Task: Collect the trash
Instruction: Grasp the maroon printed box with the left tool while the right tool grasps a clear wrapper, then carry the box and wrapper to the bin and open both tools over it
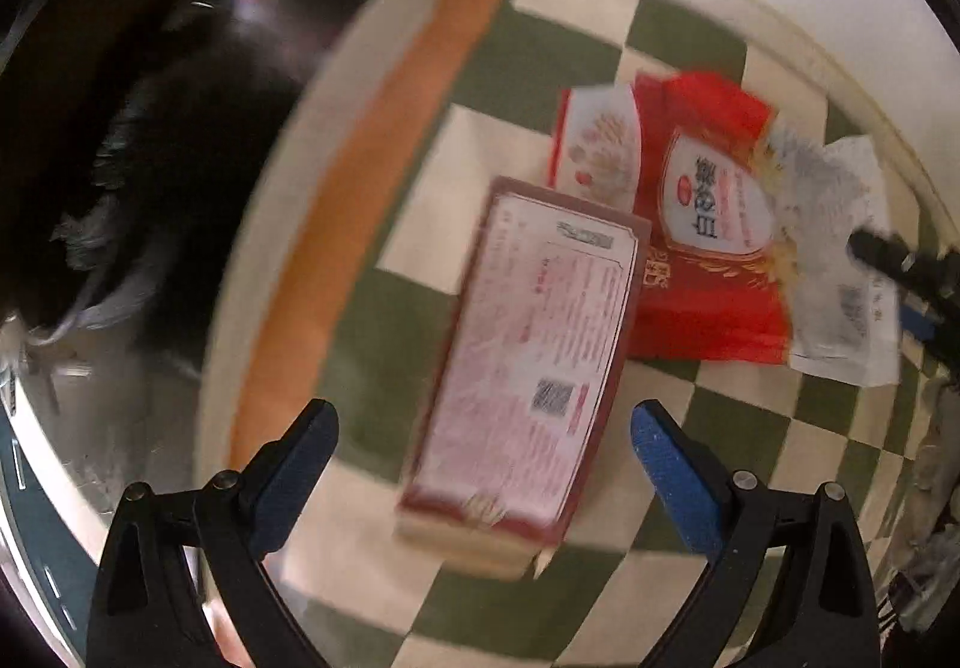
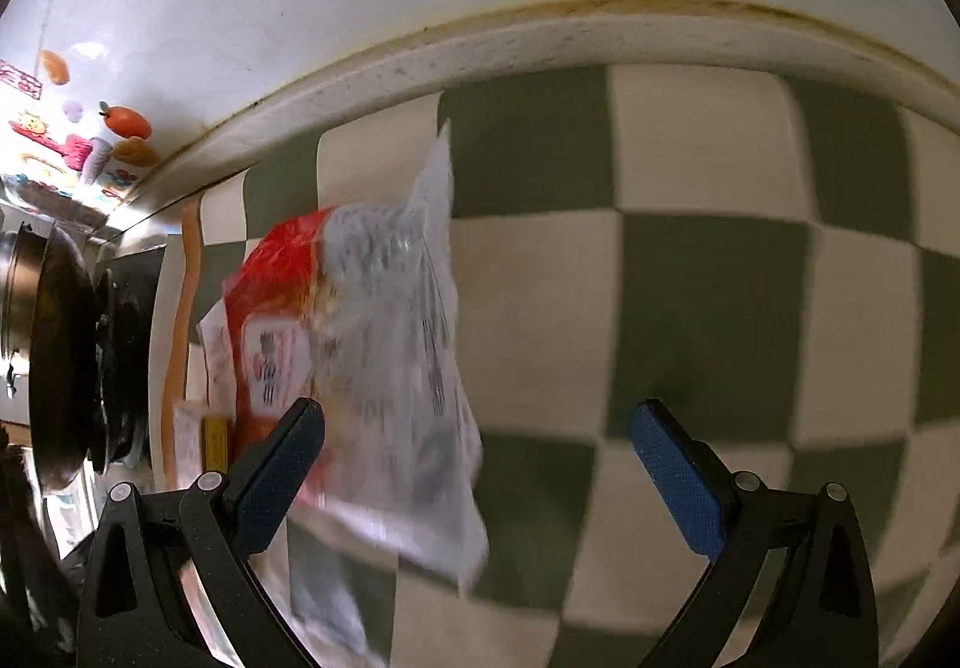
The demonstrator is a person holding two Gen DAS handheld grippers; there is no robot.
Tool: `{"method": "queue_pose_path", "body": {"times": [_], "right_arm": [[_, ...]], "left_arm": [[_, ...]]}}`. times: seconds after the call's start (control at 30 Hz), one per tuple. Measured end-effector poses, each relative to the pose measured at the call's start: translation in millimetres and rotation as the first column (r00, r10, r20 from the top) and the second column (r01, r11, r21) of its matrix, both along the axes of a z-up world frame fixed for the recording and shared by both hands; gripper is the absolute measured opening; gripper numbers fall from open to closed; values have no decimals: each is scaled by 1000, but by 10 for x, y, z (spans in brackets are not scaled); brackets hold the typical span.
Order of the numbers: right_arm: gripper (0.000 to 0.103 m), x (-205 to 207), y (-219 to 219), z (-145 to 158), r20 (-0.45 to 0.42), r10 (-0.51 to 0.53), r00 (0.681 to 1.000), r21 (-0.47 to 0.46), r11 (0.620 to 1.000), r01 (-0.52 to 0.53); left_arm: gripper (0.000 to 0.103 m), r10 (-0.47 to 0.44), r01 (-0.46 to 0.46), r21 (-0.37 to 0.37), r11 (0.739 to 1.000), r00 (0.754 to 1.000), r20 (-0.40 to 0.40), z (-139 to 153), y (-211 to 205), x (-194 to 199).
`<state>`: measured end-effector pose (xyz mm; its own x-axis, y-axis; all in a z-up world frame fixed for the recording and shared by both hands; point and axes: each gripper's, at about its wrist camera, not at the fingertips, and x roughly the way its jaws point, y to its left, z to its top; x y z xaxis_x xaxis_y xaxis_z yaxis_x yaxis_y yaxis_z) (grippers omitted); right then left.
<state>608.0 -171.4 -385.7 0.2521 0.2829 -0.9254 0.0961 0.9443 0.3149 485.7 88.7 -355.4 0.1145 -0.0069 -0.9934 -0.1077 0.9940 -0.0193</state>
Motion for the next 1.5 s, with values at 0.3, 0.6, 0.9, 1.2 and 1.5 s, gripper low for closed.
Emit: {"method": "queue_pose_path", "body": {"times": [0.3,0.6,0.9,1.2,1.5], "right_arm": [[13,23,332,112,93,67,993,-99,993,-58],[6,-654,541,1163,327,143,934,-92,989,-120],[5,-1931,1291,1860,373,332,866,-1,934,-357],[5,-3110,2570,1925,329,568,754,10,797,-605],[5,-4376,4293,492,180,805,565,-121,588,-800]], "left_arm": [[57,43,-46,38,998,997,71,153,85,-148],[57,238,-245,2,970,945,224,915,579,-1223],[57,491,-501,-18,865,839,235,1133,1463,-3178],[57,739,-749,32,662,659,140,557,2299,-4928],[57,857,-857,26,515,515,8,-588,3066,-5899]]}}
